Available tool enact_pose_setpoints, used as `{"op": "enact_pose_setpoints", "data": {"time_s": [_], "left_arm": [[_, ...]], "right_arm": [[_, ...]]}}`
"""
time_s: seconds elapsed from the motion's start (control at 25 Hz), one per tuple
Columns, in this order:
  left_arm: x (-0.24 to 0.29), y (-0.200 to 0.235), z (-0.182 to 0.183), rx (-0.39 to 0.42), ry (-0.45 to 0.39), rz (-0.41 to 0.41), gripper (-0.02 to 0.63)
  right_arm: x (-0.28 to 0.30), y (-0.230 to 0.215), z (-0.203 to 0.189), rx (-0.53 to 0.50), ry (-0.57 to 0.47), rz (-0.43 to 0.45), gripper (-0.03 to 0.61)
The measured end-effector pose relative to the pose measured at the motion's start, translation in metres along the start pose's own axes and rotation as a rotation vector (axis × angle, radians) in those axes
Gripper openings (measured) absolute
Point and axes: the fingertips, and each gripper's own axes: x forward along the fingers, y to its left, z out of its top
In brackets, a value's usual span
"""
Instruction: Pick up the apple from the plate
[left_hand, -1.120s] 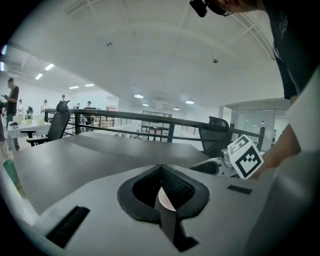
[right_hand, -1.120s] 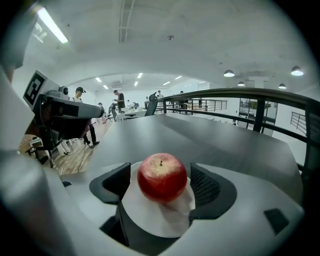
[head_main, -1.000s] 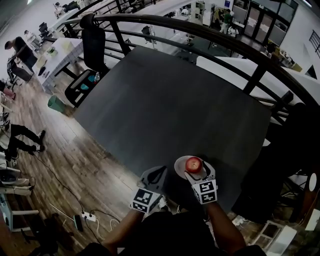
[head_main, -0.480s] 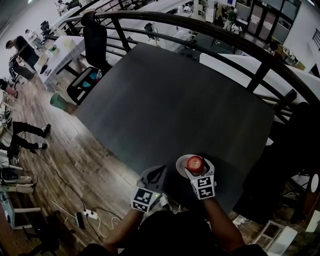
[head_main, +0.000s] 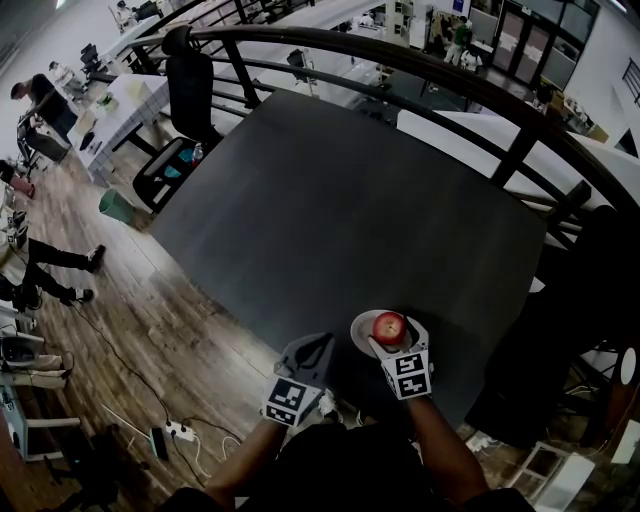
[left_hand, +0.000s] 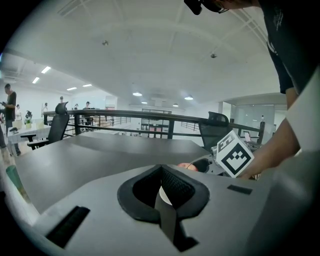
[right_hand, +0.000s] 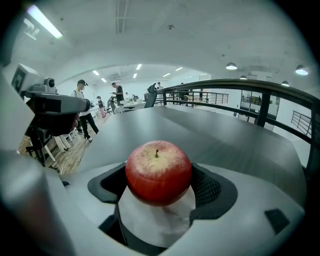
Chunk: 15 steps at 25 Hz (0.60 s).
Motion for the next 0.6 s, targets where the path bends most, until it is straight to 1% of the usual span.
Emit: {"op": "enact_pose_setpoints", "data": {"time_s": [0.32,0.44,0.6], "left_arm": [[-0.008,0.001,0.012,0.005,-0.017,0.003,0.023],[-0.013,0.001,0.022,-0.001,-0.041,0.009,0.023],[-0.017,-0.005,0.037,0.006,-0.07,-0.008,0.023]], "right_arm": [[-0.031,0.003,0.036,-0.019,-0.076,0.012,0.387],[-0.043,0.006,0.053,-0.04,-0.11,0.023,0.387],[-0.066,0.012,0.074,-0.058,-0.165,0.017,0.387]]}}
